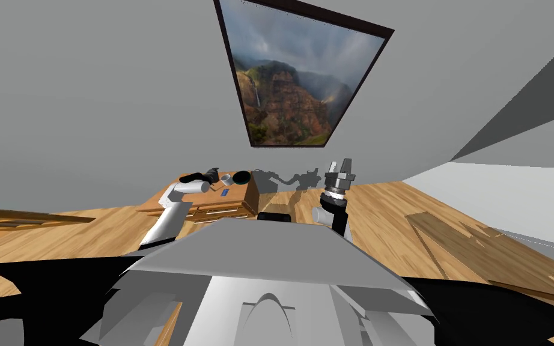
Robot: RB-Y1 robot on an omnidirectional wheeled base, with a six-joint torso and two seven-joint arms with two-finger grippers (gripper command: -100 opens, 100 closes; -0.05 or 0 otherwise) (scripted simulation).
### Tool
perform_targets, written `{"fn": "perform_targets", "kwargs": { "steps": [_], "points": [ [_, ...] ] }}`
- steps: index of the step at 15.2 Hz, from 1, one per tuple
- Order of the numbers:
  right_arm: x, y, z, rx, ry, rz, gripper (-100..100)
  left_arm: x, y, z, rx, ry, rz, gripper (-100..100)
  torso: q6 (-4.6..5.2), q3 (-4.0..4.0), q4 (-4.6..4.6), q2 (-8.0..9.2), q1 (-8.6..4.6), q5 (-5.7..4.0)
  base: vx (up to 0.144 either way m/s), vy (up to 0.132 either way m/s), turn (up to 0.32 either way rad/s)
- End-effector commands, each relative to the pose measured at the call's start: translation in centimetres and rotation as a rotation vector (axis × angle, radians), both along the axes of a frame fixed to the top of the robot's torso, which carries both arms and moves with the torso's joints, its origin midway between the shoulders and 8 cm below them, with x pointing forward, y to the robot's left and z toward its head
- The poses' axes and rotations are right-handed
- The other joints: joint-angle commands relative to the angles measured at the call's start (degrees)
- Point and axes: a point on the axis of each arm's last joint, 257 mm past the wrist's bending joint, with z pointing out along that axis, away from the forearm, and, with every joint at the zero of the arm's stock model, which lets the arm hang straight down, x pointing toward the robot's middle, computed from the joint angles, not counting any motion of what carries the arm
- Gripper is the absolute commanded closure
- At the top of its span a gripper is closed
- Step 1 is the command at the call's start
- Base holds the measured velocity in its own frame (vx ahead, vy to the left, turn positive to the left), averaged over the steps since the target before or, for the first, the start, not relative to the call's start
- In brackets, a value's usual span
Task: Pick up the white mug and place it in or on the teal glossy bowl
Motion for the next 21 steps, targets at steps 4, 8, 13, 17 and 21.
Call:
{"fn": "perform_targets", "kwargs": {
  "steps": [4,8,13,17,21],
  "points": [
    [0.0,0.0,0.0,0.0,0.0,0.0,0,-1.8,1.4,-2.5,-0.064,0.1,0.051,-100,0.01,-0.01,0.0,-0.02,0.02,0.0,0.059,-0.005,-0.019],
    [0.0,0.0,0.0,0.0,0.0,0.0,0,-3.4,2.4,-4.2,-0.118,0.17,0.092,-100,0.01,-0.01,0.0,-0.02,0.03,0.01,0.06,-0.003,-0.018],
    [0.0,0.0,0.0,0.0,0.0,0.0,0,-6.0,4.0,-6.4,-0.216,0.266,0.163,-100,0.0,0.0,0.0,-0.01,0.04,0.01,0.063,-0.003,-0.021],
    [0.0,0.0,0.0,0.0,0.0,0.0,0,-7.9,4.4,-7.9,-0.276,0.339,0.202,-100,0.0,0.0,0.0,0.01,0.02,0.01,0.067,-0.004,-0.016],
    [0.0,0.0,0.0,0.0,0.0,0.0,0,-9.9,4.5,-9.1,-0.334,0.405,0.238,-100,0.0,0.02,0.01,0.05,0.04,0.01,0.058,0.006,-0.017]
  ]
}}
